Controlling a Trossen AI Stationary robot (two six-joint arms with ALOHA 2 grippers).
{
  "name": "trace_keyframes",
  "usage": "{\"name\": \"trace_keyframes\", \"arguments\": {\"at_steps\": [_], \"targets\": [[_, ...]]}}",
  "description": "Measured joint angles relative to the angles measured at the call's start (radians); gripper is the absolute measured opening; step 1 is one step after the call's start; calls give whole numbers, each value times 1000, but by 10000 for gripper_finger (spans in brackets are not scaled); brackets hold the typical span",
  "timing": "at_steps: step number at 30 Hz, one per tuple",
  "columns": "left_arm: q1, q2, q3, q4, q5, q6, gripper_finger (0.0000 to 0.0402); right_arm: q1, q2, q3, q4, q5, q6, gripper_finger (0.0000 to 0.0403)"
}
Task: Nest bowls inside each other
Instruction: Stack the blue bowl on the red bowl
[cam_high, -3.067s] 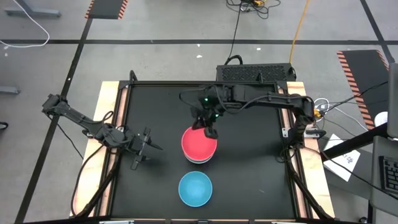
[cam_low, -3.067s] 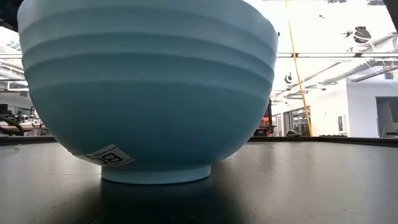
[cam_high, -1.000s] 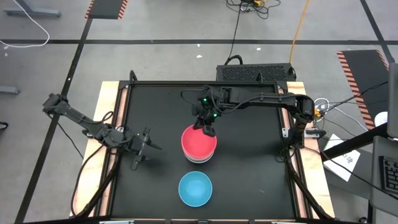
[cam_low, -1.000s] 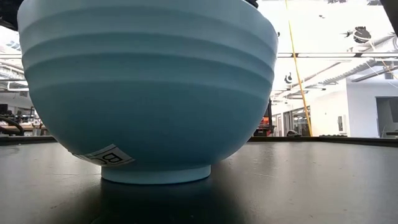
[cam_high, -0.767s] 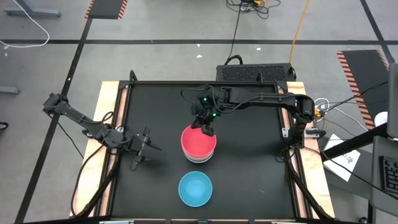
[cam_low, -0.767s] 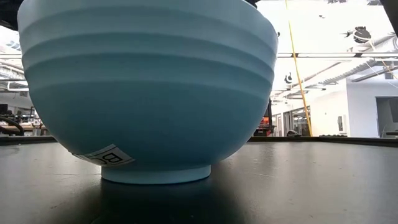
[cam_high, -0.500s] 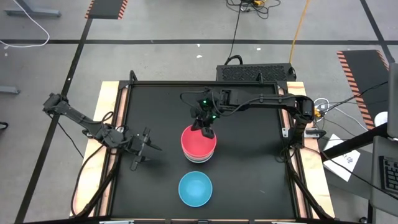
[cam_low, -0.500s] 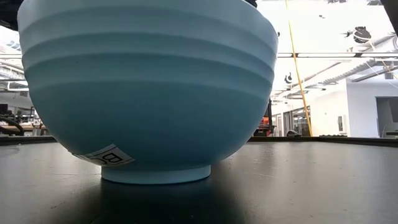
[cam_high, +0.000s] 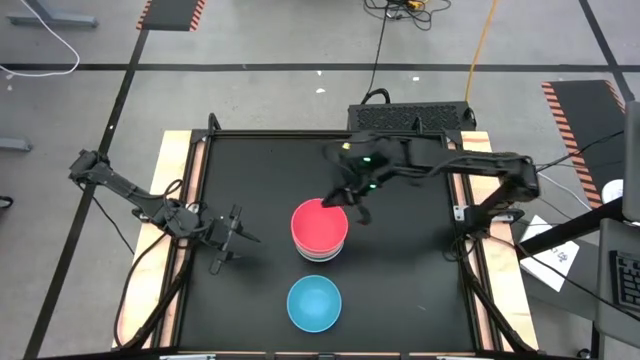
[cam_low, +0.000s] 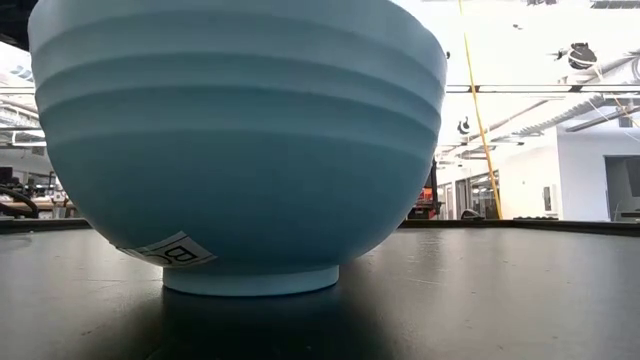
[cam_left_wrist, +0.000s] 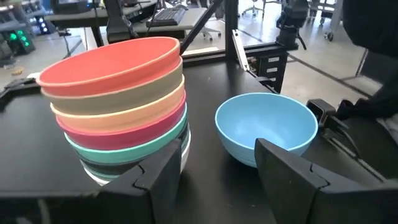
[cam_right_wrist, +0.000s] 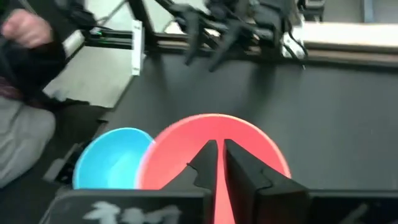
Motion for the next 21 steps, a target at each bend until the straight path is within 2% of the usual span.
{"name": "trace_keyframes", "arguments": {"at_steps": [2, 5, 7, 9, 12, 14, 18, 21], "targets": [[0, 0, 0, 0, 43, 46, 209, 30, -50, -1, -25, 52, -7, 34], [-1, 0, 0, 7, 125, 132, 209, 86, -129, -38, -35, 199, -17, 57], [-1, 0, 0, 30, 125, 147, 209, 119, -184, -85, -27, 302, -21, 68], [-1, 0, 0, 76, 62, 152, 209, 138, -243, -158, -28, 357, -33, 74], [0, -16, 0, 128, -67, 151, 209, 144, -340, -305, 27, 367, 3, 76], [1, -42, 0, 124, -110, 161, 209, 143, -413, -428, 104, 364, 40, 77], [1, -119, -7, 64, -105, 193, 209, 140, -568, -681, 278, 353, 99, 77], [1, -179, -60, 68, -106, 193, 209, 133, -694, -848, 366, 329, 142, 77]]}}
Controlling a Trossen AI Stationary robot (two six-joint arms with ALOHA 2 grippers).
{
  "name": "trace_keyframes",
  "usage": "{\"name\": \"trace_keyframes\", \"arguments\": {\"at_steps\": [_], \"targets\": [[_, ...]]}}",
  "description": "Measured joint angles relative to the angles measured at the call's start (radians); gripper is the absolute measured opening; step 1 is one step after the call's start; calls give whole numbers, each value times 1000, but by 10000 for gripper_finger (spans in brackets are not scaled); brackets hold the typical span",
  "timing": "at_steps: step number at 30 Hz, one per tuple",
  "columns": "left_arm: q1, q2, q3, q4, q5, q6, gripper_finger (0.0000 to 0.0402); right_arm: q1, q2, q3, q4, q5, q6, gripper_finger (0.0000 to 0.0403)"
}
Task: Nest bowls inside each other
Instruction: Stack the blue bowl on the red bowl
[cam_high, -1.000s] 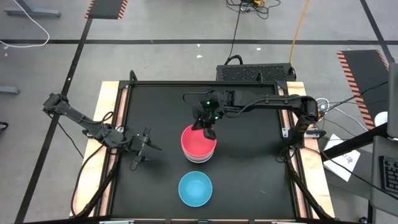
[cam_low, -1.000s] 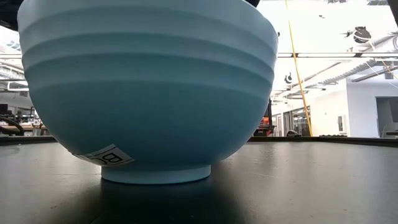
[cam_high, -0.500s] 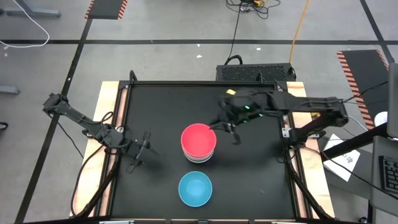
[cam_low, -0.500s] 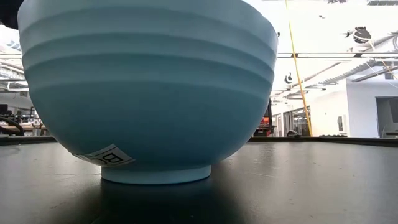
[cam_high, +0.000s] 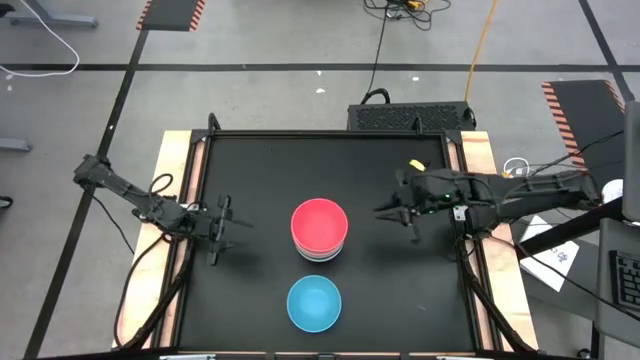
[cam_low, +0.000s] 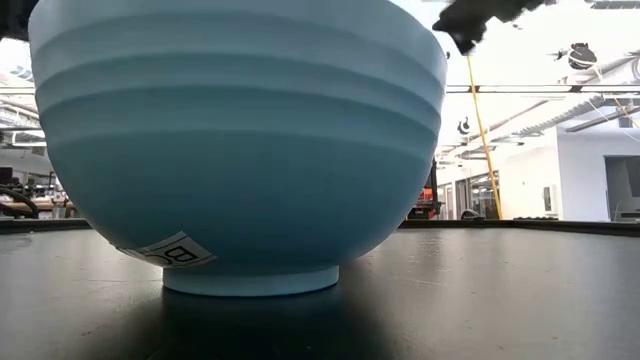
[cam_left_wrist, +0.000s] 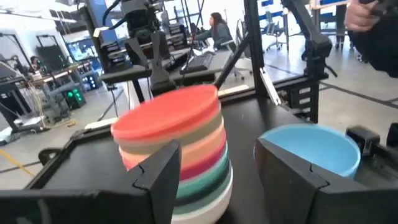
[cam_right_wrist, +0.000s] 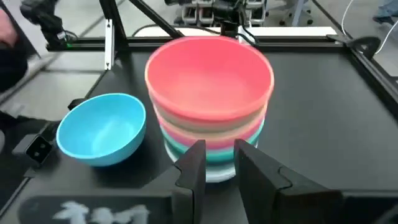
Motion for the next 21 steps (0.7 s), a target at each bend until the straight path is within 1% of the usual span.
{"name": "trace_keyframes", "arguments": {"at_steps": [3, 6, 8, 12, 16, 19, 21], "targets": [[0, -66, -87, 52, -16, 0, 209, 0, -115, -129, 57, 0, 44, 76], [0, -143, -146, 87, -46, 5, 209, 1, -205, -214, 124, -5, 85, 74], [0, -188, -168, 84, -59, 7, 209, 2, -253, -255, 127, -17, 94, 73], [0, -250, -175, 15, -33, 8, 209, 0, -332, -314, 132, -17, 112, 73], [1, -272, -171, -18, -26, 7, 209, 0, -394, -366, 128, -11, 99, 73], [1, -273, -171, -36, -18, 6, 209, -8, -455, -446, 129, 55, 116, 73], [1, -273, -171, -51, -10, -1, 209, -28, -498, -511, 162, 71, 153, 73]]}}
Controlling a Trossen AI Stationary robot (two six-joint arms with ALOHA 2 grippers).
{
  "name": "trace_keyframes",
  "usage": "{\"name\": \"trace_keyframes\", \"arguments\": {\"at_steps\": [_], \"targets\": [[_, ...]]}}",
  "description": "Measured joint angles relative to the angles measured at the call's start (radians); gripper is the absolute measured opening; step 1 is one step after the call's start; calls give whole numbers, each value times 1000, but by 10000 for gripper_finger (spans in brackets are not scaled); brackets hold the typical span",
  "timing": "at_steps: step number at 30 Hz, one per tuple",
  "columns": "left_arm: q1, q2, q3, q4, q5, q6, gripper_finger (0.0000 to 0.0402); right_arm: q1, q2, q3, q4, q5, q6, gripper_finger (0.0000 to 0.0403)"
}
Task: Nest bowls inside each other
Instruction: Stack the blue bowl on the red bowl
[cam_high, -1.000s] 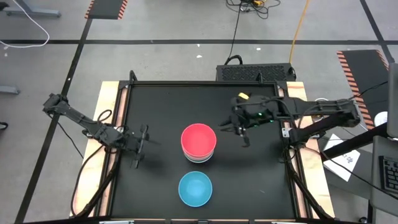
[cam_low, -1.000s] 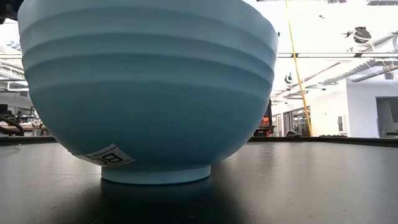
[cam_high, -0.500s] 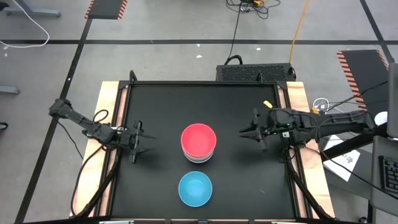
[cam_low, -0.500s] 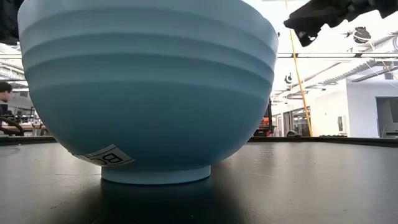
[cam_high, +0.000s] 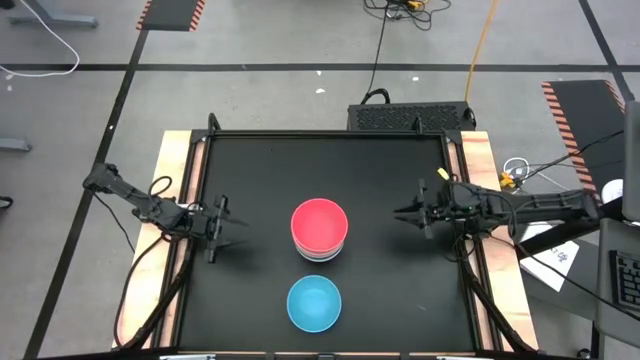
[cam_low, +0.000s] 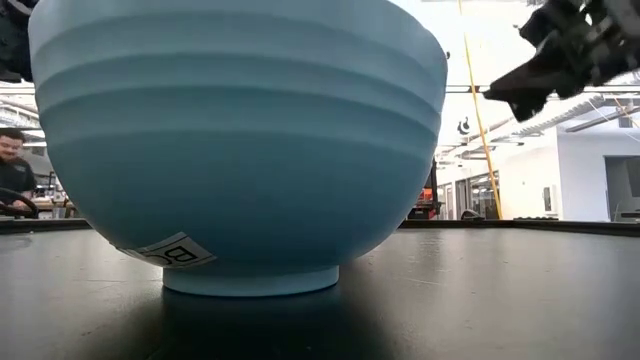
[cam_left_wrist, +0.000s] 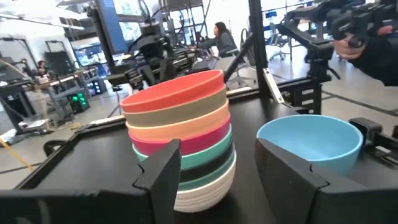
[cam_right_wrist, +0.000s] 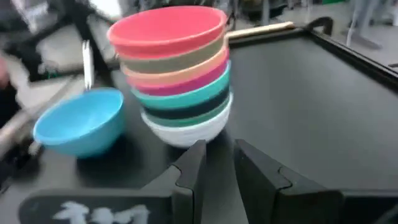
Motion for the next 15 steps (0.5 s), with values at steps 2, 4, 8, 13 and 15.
{"name": "trace_keyframes", "arguments": {"at_steps": [2, 4, 8, 13, 15], "targets": [[0, 0, 0, -3, 18, -7, 209, -14, -34, -50, 82, -12, 43, 73], [0, 0, 0, -6, 38, -15, 209, -22, -63, -76, 135, -15, 47, 73], [0, 0, 0, -14, 85, -45, 209, -31, -92, -109, 144, -8, 94, 73], [0, 0, -14, -42, 113, -78, 209, -32, -96, -221, 283, -6, 128, 73], [0, 0, -24, -57, 124, -77, 209, -39, -92, -272, 339, -7, 142, 73]]}}
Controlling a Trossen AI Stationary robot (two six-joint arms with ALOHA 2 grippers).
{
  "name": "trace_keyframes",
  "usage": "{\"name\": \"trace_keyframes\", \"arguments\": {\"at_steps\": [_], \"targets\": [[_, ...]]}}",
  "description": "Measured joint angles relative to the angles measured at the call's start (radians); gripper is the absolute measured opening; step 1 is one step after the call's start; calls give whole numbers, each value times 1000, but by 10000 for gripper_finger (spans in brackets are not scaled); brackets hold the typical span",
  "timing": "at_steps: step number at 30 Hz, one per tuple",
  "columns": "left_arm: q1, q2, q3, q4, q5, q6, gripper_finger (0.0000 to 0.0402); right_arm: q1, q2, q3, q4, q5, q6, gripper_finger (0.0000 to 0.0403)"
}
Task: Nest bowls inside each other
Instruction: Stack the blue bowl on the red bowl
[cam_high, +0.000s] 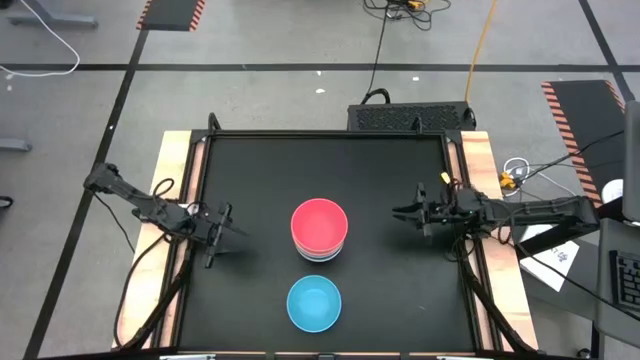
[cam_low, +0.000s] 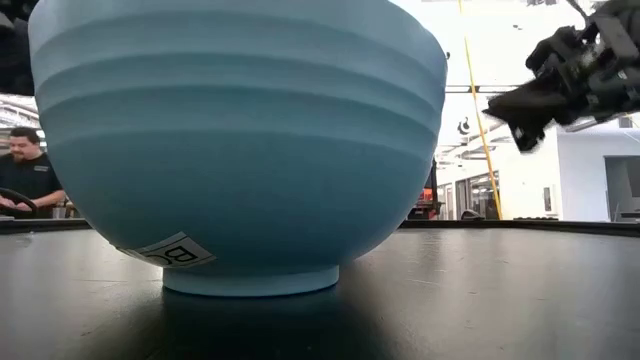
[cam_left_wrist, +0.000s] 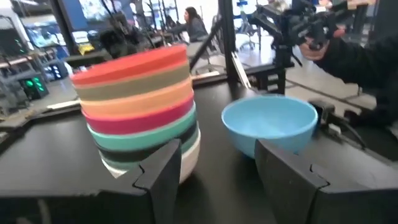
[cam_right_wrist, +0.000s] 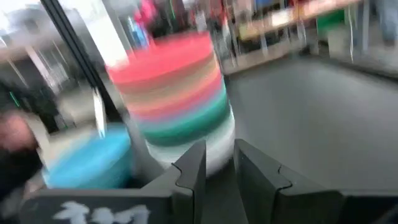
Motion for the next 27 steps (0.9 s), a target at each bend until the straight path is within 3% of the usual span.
{"name": "trace_keyframes", "arguments": {"at_steps": [8, 17, 24, 27], "targets": [[0, 10, -20, -34, 19, -27, 209, -5, -6, -5, 39, -6, -38, 73], [0, 84, -19, -37, 25, -77, 209, -5, -2, -7, -46, -7, -71, 73], [0, 133, -5, 291, 8, -18, 209, -5, -2, -8, -67, -7, -81, 73], [0, 170, 56, 307, -15, 28, 209, -5, -3, -9, -68, -7, -82, 73]]}}
